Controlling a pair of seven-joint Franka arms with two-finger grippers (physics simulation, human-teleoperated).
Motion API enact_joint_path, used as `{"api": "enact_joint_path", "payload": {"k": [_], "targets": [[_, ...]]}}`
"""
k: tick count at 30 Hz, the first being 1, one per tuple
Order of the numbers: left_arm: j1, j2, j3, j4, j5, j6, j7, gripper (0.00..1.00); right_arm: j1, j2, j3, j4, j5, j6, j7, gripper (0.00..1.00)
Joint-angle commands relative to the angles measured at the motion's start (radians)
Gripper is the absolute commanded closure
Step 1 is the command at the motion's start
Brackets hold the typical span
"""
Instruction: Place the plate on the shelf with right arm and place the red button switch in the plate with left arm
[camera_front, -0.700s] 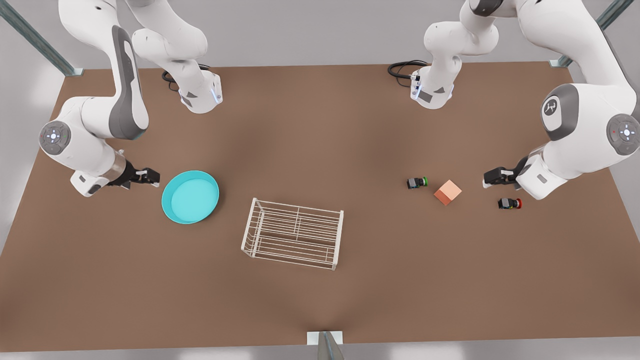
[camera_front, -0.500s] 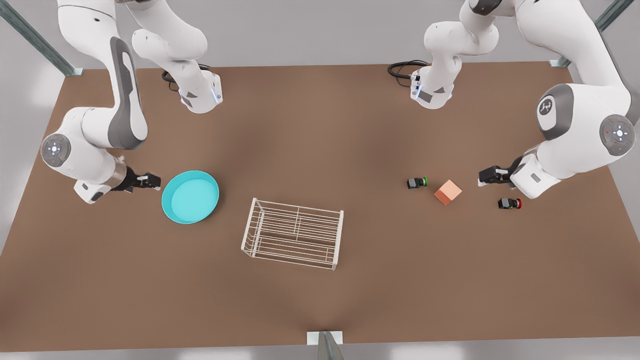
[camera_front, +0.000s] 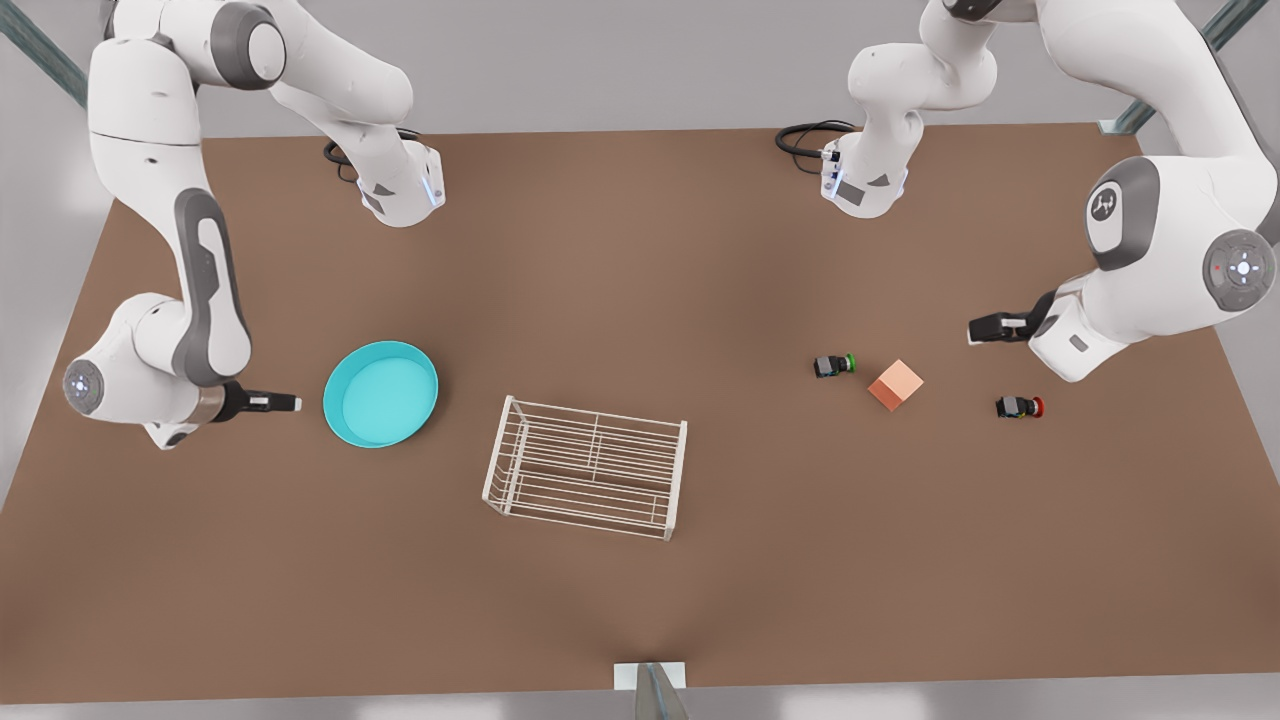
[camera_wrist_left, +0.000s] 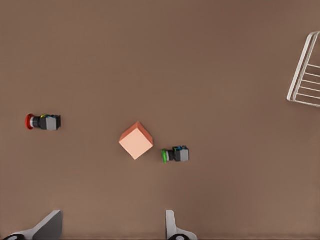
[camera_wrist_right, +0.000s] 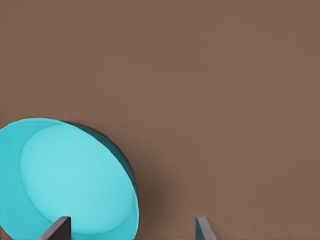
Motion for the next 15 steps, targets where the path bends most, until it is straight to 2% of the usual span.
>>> {"api": "enact_joint_path", "payload": {"k": [1,5,8,15], "targets": [[0.001,-0.001,0.0,0.001,0.001,-0.02,-0.075,0.0,0.002,0.003,0.0,-0.012,0.031,0.008,-0.135,0.06],[0.001,-0.002,0.006,-0.002,0.009,-0.011,-0.076,0.0,0.004,-0.061,0.01,-0.18,0.031,0.168,-0.137,0.05],[0.0,-0.002,0.003,-0.002,0.009,-0.011,-0.076,0.0,0.002,-0.063,0.011,-0.214,0.031,0.275,-0.144,0.05],[0.001,-0.001,0.004,0.001,0.011,-0.011,-0.075,0.0,-0.006,-0.006,0.01,-0.216,0.105,0.294,-0.18,0.1]]}}
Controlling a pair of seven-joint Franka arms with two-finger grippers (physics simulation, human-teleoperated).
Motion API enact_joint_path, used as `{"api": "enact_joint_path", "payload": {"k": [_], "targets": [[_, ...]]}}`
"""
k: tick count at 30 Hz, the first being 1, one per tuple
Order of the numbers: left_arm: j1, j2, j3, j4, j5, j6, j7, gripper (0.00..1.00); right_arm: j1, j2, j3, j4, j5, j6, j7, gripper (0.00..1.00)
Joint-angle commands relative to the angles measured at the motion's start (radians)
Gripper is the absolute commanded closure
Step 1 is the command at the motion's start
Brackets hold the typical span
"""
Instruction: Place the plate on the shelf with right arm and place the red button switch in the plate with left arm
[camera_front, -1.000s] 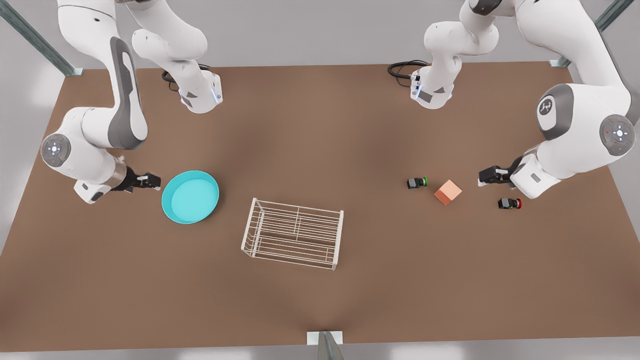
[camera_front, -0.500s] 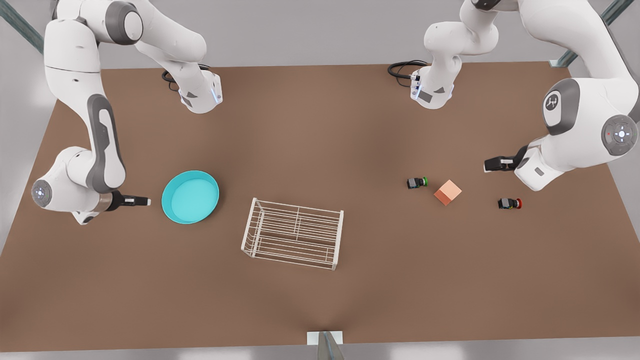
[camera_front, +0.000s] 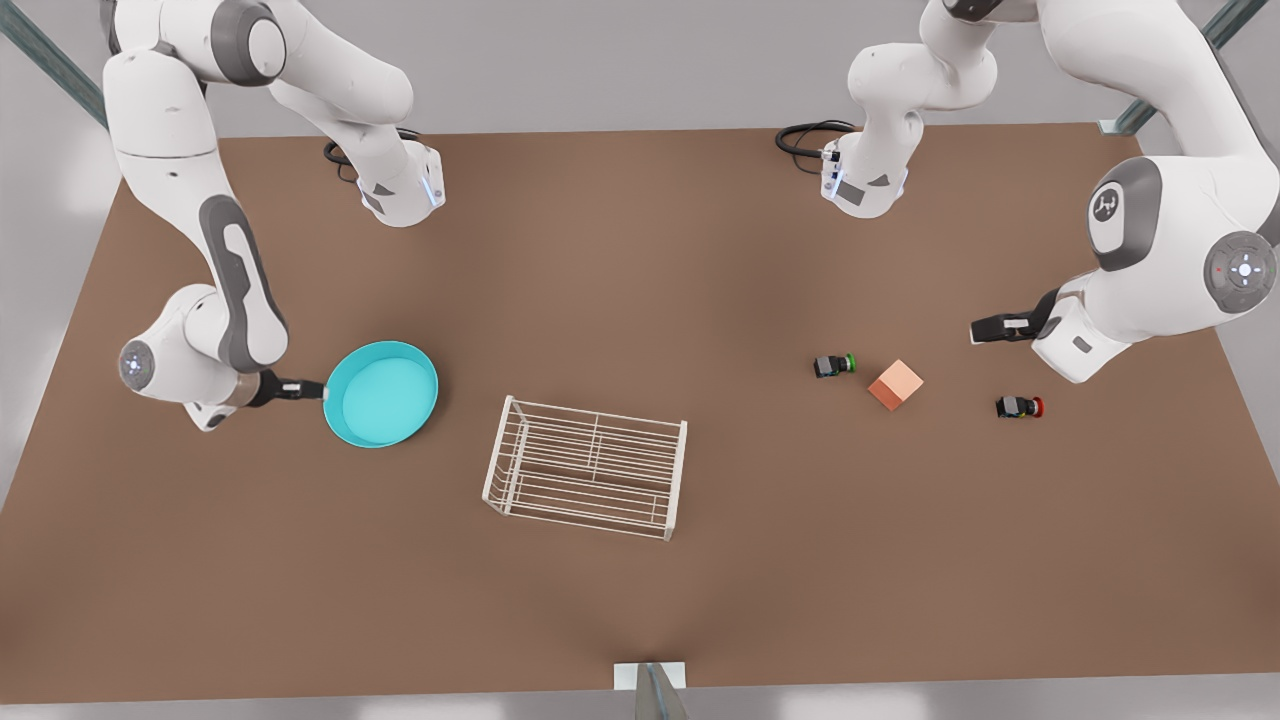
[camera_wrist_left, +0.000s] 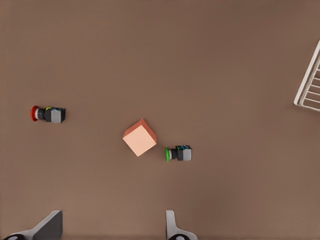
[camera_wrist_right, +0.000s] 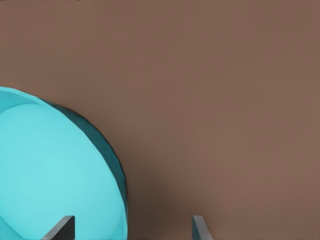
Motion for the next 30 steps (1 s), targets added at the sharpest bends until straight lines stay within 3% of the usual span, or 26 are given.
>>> {"api": "enact_joint_path", "payload": {"k": [1,8,13,20,26,30], "targets": [[0.0,-0.001,0.0,0.001,0.002,-0.001,-0.032,0.0,0.001,0.01,0.001,0.0,0.058,0.049,-0.094,0.1],[0.0,-0.001,0.0,0.001,0.002,-0.001,-0.032,0.0,0.009,0.016,0.013,-0.06,0.061,0.216,-0.115,0.1],[0.0,0.001,0.0,0.001,0.002,-0.001,-0.032,0.0,0.009,0.018,0.022,-0.063,0.061,0.21,-0.111,0.26],[-0.002,0.002,0.0,0.004,0.002,-0.001,-0.034,0.0,0.0,0.032,0.038,-0.069,0.133,0.116,-0.137,0.27],[0.0,0.002,0.0,0.005,0.002,-0.001,-0.034,0.0,0.0,0.032,0.039,-0.066,0.136,0.101,-0.169,0.53],[0.0,0.004,0.0,0.005,0.002,-0.001,-0.034,0.0,-0.023,0.027,0.039,-0.06,0.136,0.079,-0.201,0.59]]}}
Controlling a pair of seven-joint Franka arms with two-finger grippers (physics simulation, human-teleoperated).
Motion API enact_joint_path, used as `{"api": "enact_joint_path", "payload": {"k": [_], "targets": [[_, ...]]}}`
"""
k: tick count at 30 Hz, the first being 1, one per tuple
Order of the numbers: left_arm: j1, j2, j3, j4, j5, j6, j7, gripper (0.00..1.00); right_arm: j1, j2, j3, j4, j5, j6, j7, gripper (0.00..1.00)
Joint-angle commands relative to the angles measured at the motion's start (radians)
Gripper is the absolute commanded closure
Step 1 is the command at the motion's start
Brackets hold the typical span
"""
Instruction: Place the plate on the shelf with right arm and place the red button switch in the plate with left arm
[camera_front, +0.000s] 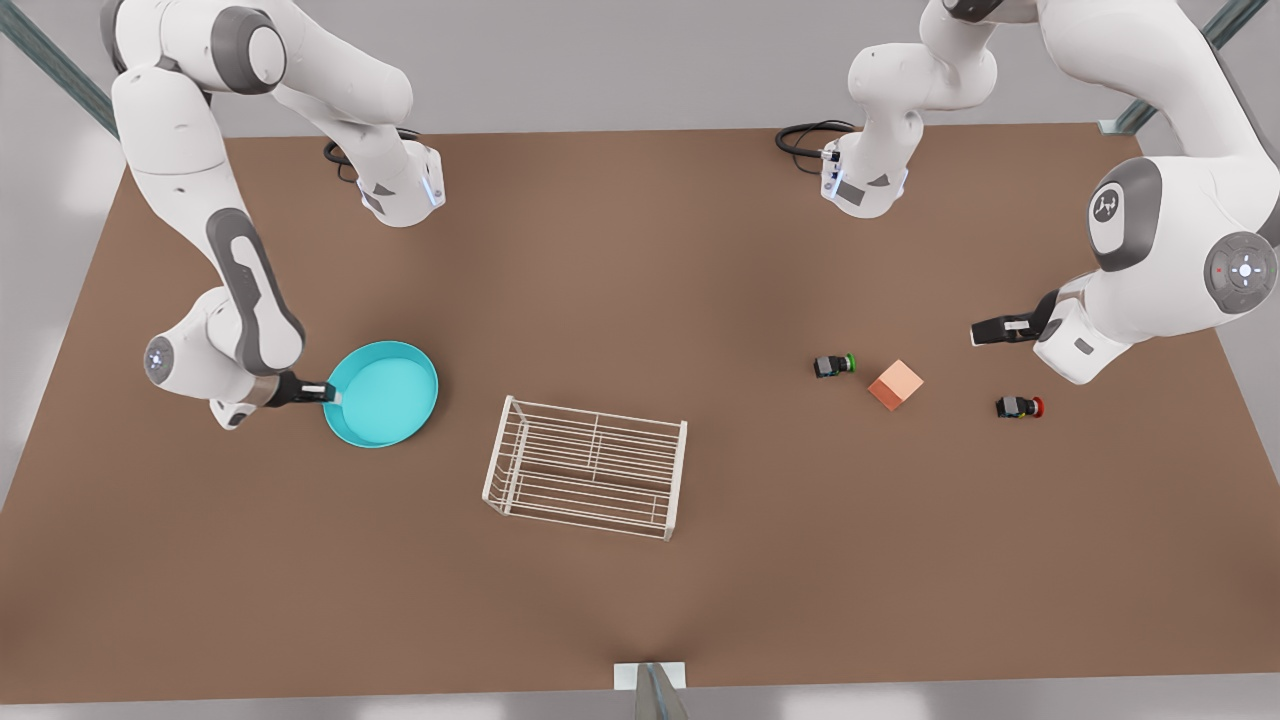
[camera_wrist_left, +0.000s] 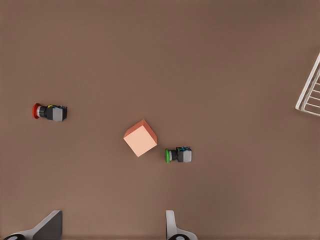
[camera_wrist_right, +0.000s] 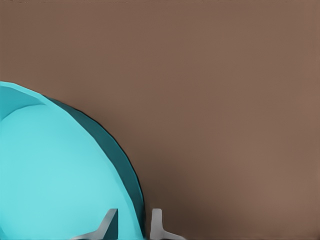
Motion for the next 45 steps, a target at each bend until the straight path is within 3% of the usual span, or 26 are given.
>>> {"api": "enact_joint_path", "payload": {"k": [1,3,14,25,40,45], "targets": [[0.0,0.0,0.0,0.0,0.002,0.0,-0.007,0.0,-0.003,-0.001,0.001,0.002,0.003,-0.023,-0.088,0.61],[-0.001,0.0,0.0,0.0,0.002,0.0,-0.007,0.0,-0.001,-0.001,0.001,0.003,0.003,-0.023,-0.094,0.67],[0.0,0.0,0.0,0.002,0.002,0.0,-0.007,0.0,-0.001,0.016,0.001,0.017,0.003,-0.02,-0.106,0.64],[0.0,0.001,0.002,0.004,0.002,0.0,-0.007,0.0,0.002,0.013,0.003,0.017,0.005,-0.023,-0.116,0.77],[0.0,0.0,0.009,-0.006,0.003,0.0,-0.011,0.0,0.003,-0.125,0.009,0.038,0.022,-0.222,-0.117,0.76],[0.023,0.003,0.017,-0.073,-0.007,0.068,-0.847,0.0,0.003,-0.156,0.024,0.046,0.074,-0.283,-0.131,0.76]]}}
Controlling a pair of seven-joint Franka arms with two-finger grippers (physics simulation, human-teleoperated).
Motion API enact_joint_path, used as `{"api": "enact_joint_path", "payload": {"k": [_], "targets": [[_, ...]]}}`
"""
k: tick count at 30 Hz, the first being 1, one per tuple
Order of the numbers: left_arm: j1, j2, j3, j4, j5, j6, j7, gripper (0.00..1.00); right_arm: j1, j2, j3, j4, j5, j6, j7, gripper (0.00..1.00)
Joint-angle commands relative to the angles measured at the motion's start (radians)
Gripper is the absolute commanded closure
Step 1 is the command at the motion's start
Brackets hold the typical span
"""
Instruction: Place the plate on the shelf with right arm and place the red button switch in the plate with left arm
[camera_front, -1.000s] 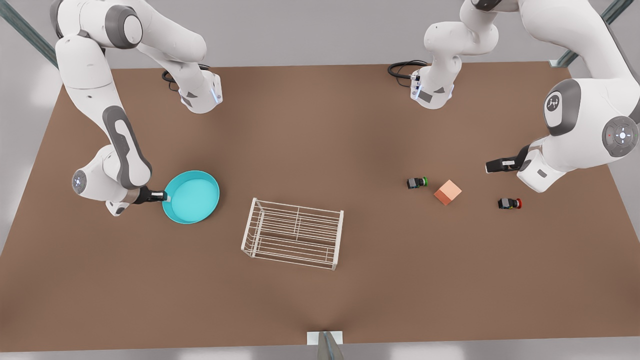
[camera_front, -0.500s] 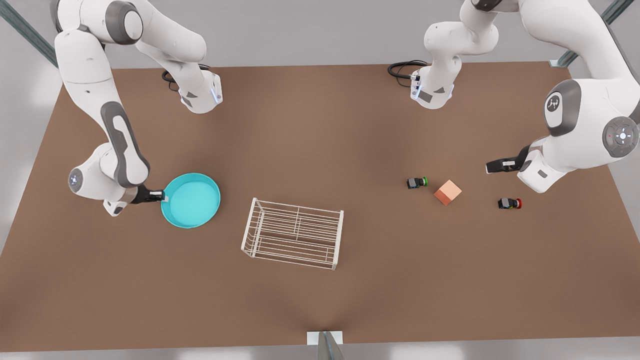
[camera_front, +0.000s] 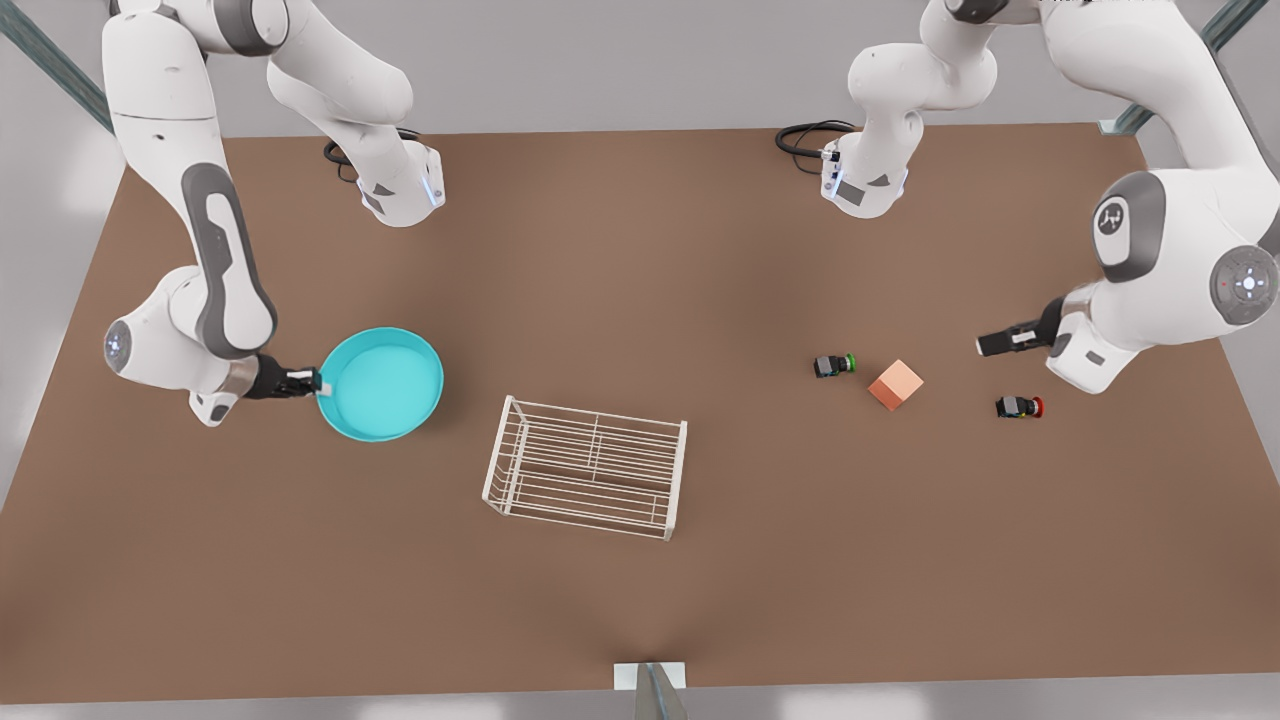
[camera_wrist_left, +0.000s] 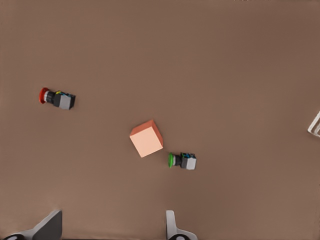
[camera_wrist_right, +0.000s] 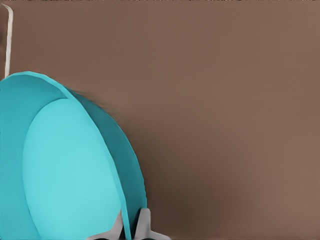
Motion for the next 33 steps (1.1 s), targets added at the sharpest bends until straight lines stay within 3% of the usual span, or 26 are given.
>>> {"api": "enact_joint_path", "payload": {"k": [1,3,5,8,9,11,15,21,25,33], "targets": [[0.067,-0.025,0.019,-0.073,-0.077,0.108,-0.817,0.0,0.001,-0.012,0.007,0.001,0.038,-0.096,-0.019,0.76],[0.073,0.036,0.022,-0.081,-0.079,0.255,-1.24,0.0,0.001,-0.016,0.019,0.015,0.056,-0.13,-0.026,0.76],[0.079,0.057,0.022,-0.119,-0.083,0.34,-1.35,0.0,0.002,-0.032,0.025,0.032,0.076,-0.187,-0.026,0.76],[0.13,-0.096,0.042,-0.484,-0.109,0.651,-1.328,0.0,0.004,-0.044,0.048,0.067,0.101,-0.247,-0.02,0.76],[0.13,-0.09,0.06,-0.506,-0.109,0.691,-1.316,0.0,0.004,-0.045,0.064,0.078,0.104,-0.259,-0.017,0.76],[0.15,-0.088,0.123,-0.527,-0.093,0.737,-1.319,0.0,0.004,-0.047,0.088,0.119,0.105,-0.311,0.004,0.76],[0.07,-0.006,0.119,-0.53,0.009,0.863,-1.655,0.0,0.004,-0.081,0.173,0.155,0.105,-0.328,0.096,0.76],[0.073,0.165,0.117,-0.424,0.016,0.958,-1.495,0.0,0.025,-0.082,0.328,0.213,0.13,-0.31,0.316,0.76],[0.102,0.185,0.12,-0.53,0.016,1.093,-1.305,0.0,0.107,-0.042,0.329,0.279,0.174,-0.26,0.432,0.76],[0.142,0.246,0.125,-0.53,0.029,1.177,-1.181,0.0,0.189,0.09,0.323,0.471,0.175,-0.13,0.59,0.76]]}}
